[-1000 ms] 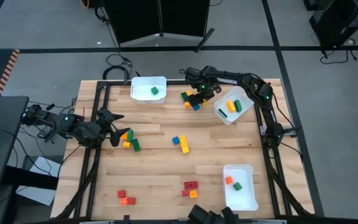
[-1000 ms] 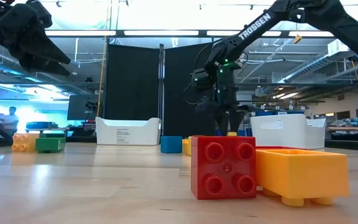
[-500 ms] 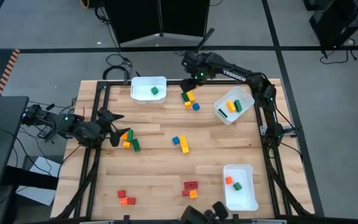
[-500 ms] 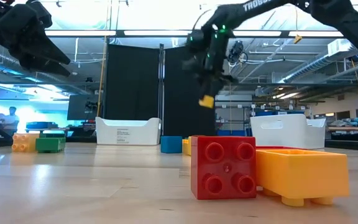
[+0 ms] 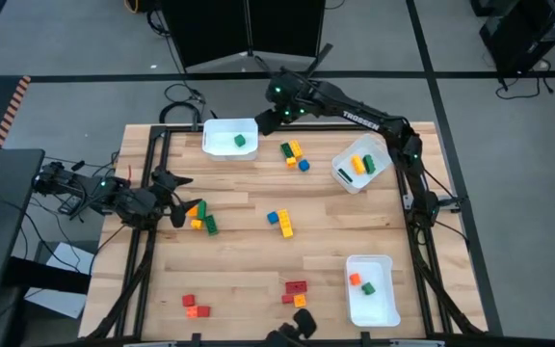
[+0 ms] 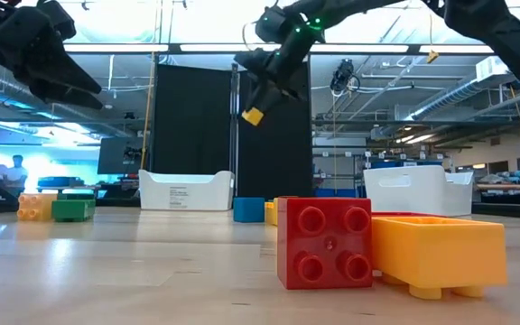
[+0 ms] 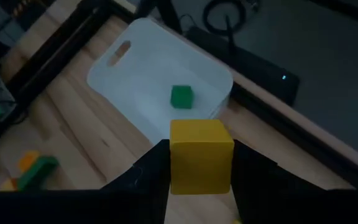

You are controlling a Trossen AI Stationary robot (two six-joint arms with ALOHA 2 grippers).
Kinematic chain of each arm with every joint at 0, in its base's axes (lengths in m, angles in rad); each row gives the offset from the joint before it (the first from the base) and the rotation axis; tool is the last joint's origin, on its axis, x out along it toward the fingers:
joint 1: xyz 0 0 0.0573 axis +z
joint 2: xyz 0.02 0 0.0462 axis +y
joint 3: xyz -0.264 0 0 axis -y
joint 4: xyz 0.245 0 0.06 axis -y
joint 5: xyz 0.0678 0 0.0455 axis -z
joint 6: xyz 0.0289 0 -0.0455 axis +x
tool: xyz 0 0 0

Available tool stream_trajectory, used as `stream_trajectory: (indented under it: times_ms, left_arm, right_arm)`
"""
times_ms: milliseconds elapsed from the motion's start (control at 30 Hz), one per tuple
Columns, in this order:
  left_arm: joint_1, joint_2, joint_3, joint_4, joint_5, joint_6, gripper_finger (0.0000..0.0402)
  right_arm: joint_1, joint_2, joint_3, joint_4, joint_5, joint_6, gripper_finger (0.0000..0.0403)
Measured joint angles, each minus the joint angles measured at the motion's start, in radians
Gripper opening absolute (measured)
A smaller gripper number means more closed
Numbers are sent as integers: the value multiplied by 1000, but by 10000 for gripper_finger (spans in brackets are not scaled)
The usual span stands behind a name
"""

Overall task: Sort blocks by size
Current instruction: Put the yellow square block into the top left white bin, then put the green 8 stud gamepiece into the top right white bin

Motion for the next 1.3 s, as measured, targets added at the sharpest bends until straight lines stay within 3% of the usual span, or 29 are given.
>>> stream_trajectory:
  times_ms: [433, 667, 1300]
  left_arm:
    - [0, 10, 0, 33, -13, 2, 360]
    - [0, 10, 0, 83, -13, -21, 360]
    - [0, 10, 0, 132, -8, -24, 360]
  right_arm:
    - [33, 203, 1, 364, -112, -85, 151]
    - [49, 301, 0, 377, -130, -110, 157]
    - [34, 296, 0, 402, -125, -158, 184]
